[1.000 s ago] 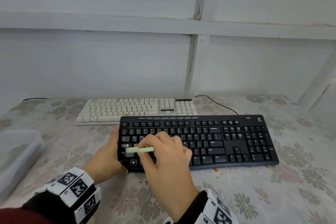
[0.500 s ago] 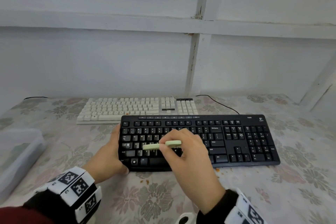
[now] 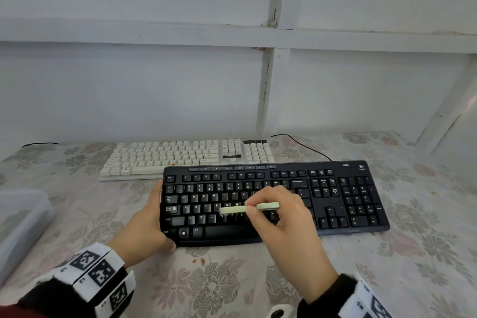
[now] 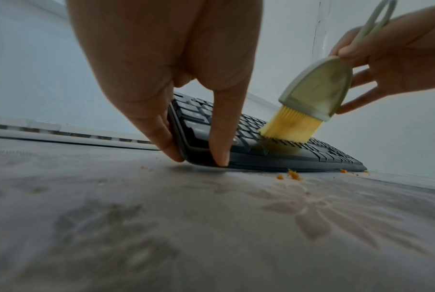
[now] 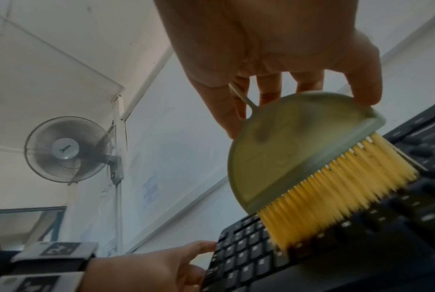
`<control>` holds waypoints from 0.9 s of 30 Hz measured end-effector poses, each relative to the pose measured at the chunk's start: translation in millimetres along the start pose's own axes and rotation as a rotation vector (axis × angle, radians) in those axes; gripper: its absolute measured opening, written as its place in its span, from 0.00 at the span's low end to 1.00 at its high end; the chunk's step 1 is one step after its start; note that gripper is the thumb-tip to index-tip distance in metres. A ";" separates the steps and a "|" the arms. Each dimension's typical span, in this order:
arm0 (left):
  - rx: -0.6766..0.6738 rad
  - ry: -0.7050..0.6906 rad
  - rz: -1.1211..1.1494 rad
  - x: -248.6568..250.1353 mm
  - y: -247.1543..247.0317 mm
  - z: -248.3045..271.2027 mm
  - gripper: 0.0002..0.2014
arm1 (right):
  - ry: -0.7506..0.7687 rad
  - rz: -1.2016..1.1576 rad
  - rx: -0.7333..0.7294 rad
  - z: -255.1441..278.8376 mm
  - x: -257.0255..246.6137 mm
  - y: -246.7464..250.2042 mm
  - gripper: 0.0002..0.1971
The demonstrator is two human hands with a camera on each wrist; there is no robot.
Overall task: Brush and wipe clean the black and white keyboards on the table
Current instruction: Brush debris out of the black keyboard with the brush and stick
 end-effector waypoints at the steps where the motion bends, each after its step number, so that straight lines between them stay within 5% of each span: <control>1: 0.003 -0.001 -0.002 0.6 0.1 0.3 0.61 | -0.016 0.009 0.010 -0.5 5.9 4.8 0.09; 9: 0.023 -0.014 -0.025 3.5 0.7 1.3 0.60 | -0.045 -0.232 0.080 -1.8 23.0 32.4 0.11; 16: 0.042 -0.016 -0.022 4.9 2.3 1.4 0.59 | -0.071 -0.083 0.156 2.8 46.1 53.2 0.11; 21: 0.043 -0.019 -0.015 7.4 1.7 2.2 0.59 | -0.009 -0.161 0.117 5.9 33.2 48.3 0.11; 27: 0.050 -0.030 -0.008 6.1 2.6 1.0 0.59 | -0.103 -0.157 0.195 8.8 57.1 72.1 0.15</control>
Point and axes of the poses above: each hand's wrist, its own z-axis away from the middle knuckle, its own y-axis out of the back of the hand, x = y × z, the point moved 7 cm from there along -z, towards the middle knuckle, and after that the axes turned 3 degrees about y, right-handed, at the moved point
